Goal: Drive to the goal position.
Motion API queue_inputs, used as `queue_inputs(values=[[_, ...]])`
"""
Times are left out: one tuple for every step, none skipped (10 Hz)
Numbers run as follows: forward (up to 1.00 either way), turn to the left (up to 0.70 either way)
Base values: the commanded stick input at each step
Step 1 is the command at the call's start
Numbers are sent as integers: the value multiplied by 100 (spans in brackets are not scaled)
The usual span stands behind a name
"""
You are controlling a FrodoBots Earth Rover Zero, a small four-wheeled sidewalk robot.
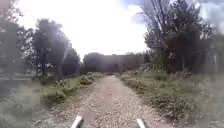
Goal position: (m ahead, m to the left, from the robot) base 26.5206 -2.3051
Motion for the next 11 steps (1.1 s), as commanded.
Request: queue_inputs(values=[[70,0],[70,0],[70,0],[70,0],[70,0],[70,0],[70,0],[70,0],[70,0],[70,0],[70,3]])
